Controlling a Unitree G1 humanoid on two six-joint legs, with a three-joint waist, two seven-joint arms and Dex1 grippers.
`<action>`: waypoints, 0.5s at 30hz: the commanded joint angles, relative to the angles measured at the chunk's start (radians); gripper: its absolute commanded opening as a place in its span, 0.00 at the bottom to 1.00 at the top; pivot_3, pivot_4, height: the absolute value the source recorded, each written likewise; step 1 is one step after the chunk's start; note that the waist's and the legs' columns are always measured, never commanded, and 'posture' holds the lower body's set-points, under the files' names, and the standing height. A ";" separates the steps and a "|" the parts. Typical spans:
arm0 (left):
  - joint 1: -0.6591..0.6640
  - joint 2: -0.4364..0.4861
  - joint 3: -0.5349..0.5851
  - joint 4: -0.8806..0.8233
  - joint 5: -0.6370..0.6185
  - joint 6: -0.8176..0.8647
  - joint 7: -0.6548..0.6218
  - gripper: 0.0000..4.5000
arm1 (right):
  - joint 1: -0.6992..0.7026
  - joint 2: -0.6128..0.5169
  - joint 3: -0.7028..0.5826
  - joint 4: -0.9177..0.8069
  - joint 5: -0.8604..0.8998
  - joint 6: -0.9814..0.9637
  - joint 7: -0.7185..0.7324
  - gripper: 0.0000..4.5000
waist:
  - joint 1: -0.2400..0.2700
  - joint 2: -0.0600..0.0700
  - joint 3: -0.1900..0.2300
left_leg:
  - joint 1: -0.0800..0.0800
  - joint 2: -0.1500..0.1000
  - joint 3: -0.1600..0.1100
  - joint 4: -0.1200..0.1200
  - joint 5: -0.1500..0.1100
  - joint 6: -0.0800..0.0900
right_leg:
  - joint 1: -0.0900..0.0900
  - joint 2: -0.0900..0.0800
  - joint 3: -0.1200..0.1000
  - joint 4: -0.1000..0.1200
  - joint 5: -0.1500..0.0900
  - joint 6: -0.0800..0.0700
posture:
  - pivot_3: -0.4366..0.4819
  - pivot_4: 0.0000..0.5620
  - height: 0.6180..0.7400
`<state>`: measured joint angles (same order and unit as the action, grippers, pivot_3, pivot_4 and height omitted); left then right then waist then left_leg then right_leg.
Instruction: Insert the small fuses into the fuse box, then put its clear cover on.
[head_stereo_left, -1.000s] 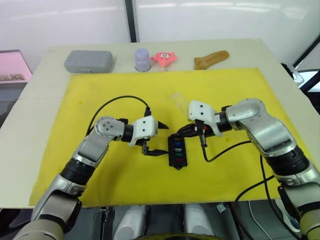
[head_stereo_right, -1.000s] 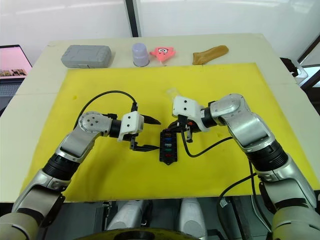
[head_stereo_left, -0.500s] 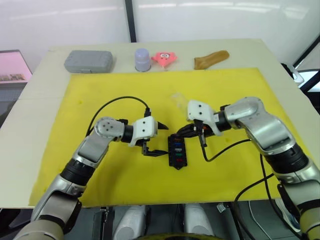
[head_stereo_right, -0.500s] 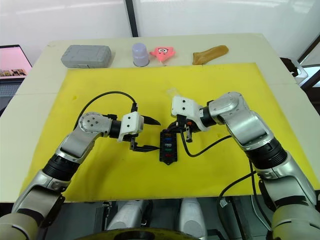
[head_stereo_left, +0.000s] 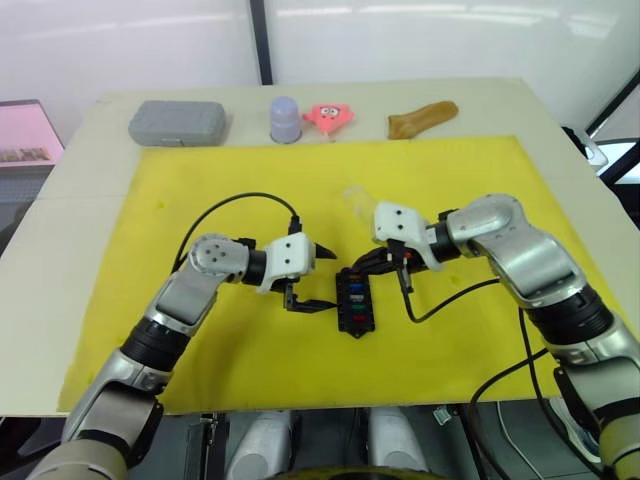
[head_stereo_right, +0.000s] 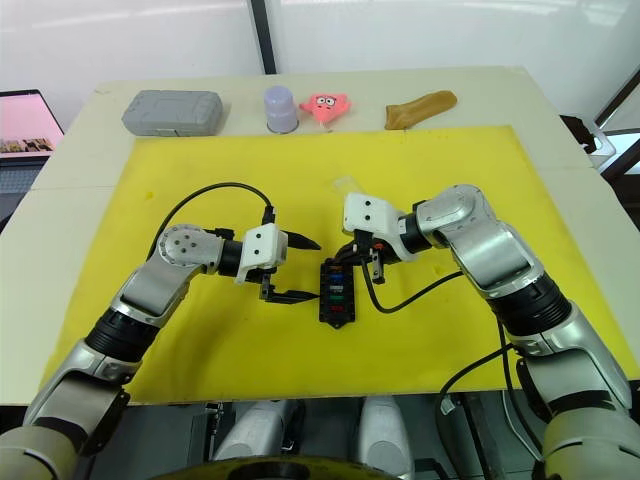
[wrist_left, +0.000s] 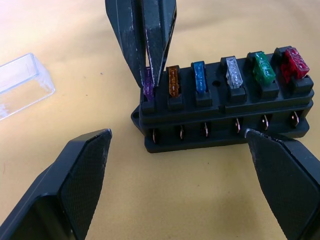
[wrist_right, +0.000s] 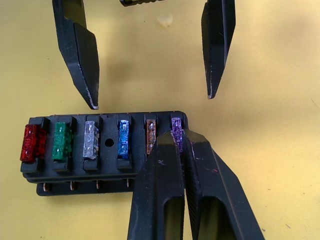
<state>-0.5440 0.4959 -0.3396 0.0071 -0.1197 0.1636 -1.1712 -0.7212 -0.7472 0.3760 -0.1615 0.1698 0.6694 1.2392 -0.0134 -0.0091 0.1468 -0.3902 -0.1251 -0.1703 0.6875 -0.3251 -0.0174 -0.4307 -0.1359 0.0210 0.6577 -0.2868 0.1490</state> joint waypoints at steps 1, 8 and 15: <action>-0.004 -0.001 0.008 -0.013 -0.005 -0.015 0.004 1.00 | -0.012 -0.008 -0.012 -0.003 -0.010 -0.003 -0.011 0.00 | 0.000 0.000 0.000 | 0.000 0.000 0.000 0.000 0.000 0.000 | 0.000 0.000 0.000 0.000 0.000 0.000 | 0.48 0.27 1.00; -0.012 0.005 0.013 0.009 -0.003 -0.028 -0.003 1.00 | -0.023 -0.021 -0.043 -0.034 0.023 0.035 -0.007 0.36 | 0.000 0.000 0.000 | 0.000 0.000 0.000 0.000 0.000 0.000 | 0.000 0.000 0.000 0.000 0.000 0.000 | 0.48 0.27 1.00; -0.014 0.005 0.012 -0.002 -0.015 -0.027 -0.018 1.00 | -0.024 -0.028 -0.165 -0.096 0.134 0.050 0.004 0.44 | 0.000 0.000 0.000 | 0.000 0.000 0.000 0.000 0.000 0.000 | 0.000 0.000 0.000 0.000 0.000 0.000 | 0.48 0.27 1.00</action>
<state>-0.5453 0.4979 -0.3394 0.0321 -0.1201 0.1479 -1.1820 -0.7251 -0.7813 0.2821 -0.2079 0.2490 0.7283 1.2418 -0.0133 -0.0091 0.1468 -0.3903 -0.1251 -0.1703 0.6874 -0.3251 -0.0174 -0.4309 -0.1359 0.0211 0.6576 -0.2868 0.1490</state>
